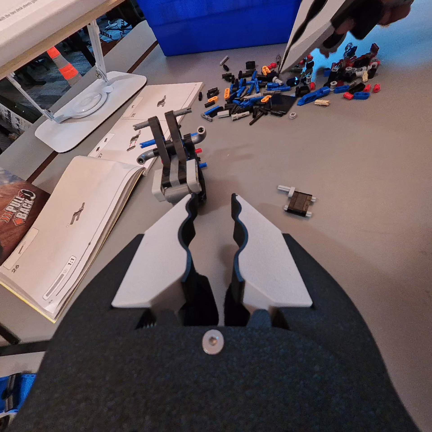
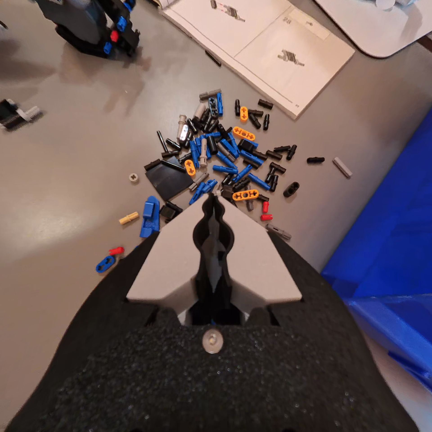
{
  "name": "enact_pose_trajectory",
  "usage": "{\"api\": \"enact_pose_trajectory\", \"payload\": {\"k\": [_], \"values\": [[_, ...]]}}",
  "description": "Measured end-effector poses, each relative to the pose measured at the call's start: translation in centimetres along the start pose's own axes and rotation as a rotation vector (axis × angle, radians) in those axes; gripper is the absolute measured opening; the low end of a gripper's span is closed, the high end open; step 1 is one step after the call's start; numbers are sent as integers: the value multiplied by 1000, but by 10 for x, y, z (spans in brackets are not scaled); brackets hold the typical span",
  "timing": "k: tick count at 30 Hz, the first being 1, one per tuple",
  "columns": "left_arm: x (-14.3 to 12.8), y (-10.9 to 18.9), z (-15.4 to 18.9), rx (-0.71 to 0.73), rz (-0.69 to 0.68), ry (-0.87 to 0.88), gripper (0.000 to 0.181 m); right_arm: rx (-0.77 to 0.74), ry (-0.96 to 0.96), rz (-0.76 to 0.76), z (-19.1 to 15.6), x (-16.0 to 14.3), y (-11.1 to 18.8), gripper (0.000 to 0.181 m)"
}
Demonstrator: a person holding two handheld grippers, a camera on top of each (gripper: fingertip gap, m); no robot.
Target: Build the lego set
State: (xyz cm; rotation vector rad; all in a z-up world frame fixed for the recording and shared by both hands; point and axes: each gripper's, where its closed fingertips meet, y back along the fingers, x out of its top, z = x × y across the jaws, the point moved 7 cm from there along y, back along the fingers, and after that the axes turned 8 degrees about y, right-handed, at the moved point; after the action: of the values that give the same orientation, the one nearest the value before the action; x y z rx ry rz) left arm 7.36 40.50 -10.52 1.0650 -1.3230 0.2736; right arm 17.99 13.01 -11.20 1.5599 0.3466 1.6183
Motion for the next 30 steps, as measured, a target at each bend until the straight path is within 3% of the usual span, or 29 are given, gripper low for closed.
{"api": "enact_pose_trajectory", "payload": {"k": [4,8,21,30], "values": [[0,0,1,2,-1,-5,26,6,0,7,-3,3,6,0],[0,0,2,6,-4,-22,26,53,-34,-41,-3,-5,-3,16],[-1,-1,3,5,-7,-30,26,80,-33,-35,4,-1,-12,15],[0,-1,3,4,-8,-25,26,59,-34,6,6,3,-2,14]]}}
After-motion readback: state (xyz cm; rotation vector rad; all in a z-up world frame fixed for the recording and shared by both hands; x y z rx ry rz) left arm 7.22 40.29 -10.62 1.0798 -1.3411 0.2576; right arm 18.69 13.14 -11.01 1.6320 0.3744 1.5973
